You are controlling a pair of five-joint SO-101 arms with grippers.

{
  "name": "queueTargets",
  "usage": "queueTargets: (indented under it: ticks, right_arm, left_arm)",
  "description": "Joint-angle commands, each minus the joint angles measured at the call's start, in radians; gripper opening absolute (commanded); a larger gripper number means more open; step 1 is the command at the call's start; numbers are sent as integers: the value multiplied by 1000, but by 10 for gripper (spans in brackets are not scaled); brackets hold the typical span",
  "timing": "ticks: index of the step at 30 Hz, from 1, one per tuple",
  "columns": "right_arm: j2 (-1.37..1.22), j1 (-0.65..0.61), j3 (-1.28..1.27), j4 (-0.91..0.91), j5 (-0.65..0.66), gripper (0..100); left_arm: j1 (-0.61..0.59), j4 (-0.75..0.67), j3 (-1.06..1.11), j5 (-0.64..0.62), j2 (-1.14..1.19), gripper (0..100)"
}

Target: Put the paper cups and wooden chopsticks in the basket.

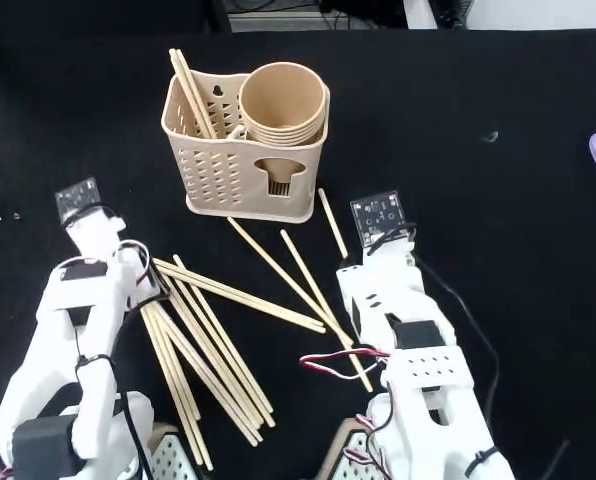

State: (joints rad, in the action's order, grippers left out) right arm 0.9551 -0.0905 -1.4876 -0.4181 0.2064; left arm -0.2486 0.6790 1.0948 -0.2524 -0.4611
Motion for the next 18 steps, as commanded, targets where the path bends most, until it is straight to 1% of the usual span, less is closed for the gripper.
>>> queueTargets:
  ticks: [1,3,5,10,15,18]
  right_arm:
    - [25,-17,36,-2,11,142]
    - [25,-17,36,-2,11,142]
    - [25,-17,36,-2,11,142]
    - [25,-17,36,-2,11,142]
    - [25,-17,36,-2,11,142]
    - [25,-17,36,-2,11,142]
  left_arm:
    - [48,259,-116,-9,-3,173]
    - [77,333,-117,-9,-12,208]
    - [90,364,-117,-9,-12,216]
    - [110,370,-101,-9,-11,212]
    - [223,361,-30,-9,-12,213]
    - [243,361,-30,-11,-12,212]
